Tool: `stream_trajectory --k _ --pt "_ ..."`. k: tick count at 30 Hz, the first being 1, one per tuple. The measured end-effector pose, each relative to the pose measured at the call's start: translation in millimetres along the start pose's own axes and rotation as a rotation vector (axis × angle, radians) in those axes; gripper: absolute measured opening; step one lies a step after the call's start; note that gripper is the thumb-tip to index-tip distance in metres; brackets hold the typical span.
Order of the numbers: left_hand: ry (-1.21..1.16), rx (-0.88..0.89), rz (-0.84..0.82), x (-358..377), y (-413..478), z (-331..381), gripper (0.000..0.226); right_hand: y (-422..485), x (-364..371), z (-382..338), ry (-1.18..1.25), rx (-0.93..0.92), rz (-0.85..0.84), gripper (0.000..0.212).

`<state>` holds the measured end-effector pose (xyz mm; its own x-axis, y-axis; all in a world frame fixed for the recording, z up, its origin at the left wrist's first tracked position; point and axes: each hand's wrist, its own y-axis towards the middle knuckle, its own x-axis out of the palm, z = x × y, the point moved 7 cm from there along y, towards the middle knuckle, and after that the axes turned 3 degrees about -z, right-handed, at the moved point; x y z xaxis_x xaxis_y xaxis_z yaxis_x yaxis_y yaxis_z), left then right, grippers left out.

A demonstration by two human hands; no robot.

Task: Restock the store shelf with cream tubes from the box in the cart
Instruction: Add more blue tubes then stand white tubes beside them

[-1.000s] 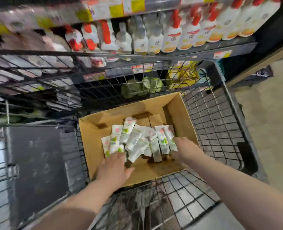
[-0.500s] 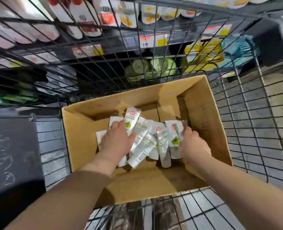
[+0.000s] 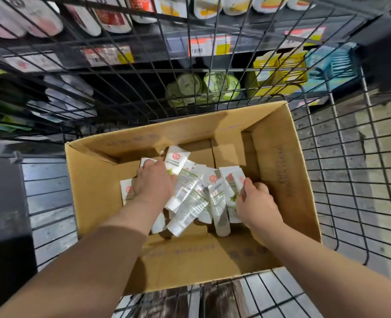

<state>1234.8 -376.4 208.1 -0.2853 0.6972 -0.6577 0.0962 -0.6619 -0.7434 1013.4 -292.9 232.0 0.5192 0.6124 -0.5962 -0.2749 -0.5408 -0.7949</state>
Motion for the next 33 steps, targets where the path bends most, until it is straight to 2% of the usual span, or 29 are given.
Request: stream_trajectory --k 6,10,15,19,22,25,28,33 --pt "-0.208 -0.026 0.053 7 -13 -12 0.036 -3 -3 1 0.067 0.032 0.020 0.066" --pt "-0.261 -0.039 0.048 11 -18 -23 0.038 -5 -5 0 0.124 0.014 0.019 0.046" --pt "-0.482 0.014 0.076 4 -43 -37 0.033 -23 -9 0 0.291 -0.009 0.026 0.042" --pt "-0.748 -0.017 0.083 -13 -81 -50 0.032 -51 -30 -19 0.368 -0.109 0.048 0.040" --pt "-0.831 -0.018 0.090 -32 -113 -51 0.032 -76 -54 -37 0.343 -0.168 0.050 0.040" --pt "-0.934 0.001 0.110 -58 -147 -44 0.042 -102 -79 -52 0.364 -0.217 0.040 0.041" --pt "-0.993 0.031 0.169 -88 -184 -37 0.035 -132 -104 -70 0.440 -0.303 0.012 0.036" --pt "-1.061 0.087 0.316 -140 -247 -36 0.033 -187 -142 -112 0.363 -0.495 0.021 0.030"
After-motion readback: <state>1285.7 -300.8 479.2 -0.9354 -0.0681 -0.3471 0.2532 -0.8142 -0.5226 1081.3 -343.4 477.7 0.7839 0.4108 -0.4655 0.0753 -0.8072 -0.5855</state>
